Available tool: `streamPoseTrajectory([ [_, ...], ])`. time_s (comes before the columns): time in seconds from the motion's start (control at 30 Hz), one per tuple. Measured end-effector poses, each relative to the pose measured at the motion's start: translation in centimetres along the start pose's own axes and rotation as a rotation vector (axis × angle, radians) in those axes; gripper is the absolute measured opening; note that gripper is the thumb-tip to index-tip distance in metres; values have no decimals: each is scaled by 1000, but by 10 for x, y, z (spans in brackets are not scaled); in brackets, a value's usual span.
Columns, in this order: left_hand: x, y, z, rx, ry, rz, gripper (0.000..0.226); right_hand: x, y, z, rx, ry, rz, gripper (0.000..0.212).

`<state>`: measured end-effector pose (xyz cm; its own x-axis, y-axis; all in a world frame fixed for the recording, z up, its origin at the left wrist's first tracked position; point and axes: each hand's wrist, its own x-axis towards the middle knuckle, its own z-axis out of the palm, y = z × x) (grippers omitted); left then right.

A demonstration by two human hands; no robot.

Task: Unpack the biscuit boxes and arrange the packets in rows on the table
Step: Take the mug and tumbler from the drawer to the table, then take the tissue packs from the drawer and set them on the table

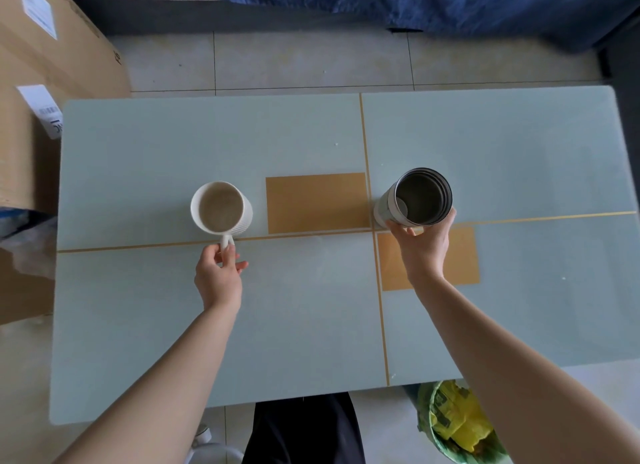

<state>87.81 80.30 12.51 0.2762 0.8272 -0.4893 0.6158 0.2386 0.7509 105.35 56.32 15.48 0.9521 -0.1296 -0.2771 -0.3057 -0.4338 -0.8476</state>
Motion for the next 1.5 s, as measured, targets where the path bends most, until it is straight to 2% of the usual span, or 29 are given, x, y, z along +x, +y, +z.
streamPoseTrajectory([
  [0.33,-2,6,-3,-52,-23,-70,17,-4,-2,-3,-74,-55,55,81],
  [0.5,-8,10,-14,39,-78,-34,23,-14,0,-10,-189,-95,139,59],
  [0.57,-12,15,-23,79,-115,-3,23,-22,-3,-15,-240,-97,165,58],
  [0.7,-21,34,-45,212,-165,100,14,-50,-16,-26,-292,-104,143,56],
  [1.03,-66,97,-88,430,-338,315,22,-145,-67,-67,-443,-188,60,46],
  [1.23,-119,126,-103,583,-486,514,21,-206,-92,-107,-503,-190,53,44],
  [1.33,-156,135,-103,669,-576,639,21,-237,-97,-132,-527,-158,57,45],
  [1.5,-226,141,-96,812,-720,962,25,-293,-92,-178,-588,-41,64,43],
])
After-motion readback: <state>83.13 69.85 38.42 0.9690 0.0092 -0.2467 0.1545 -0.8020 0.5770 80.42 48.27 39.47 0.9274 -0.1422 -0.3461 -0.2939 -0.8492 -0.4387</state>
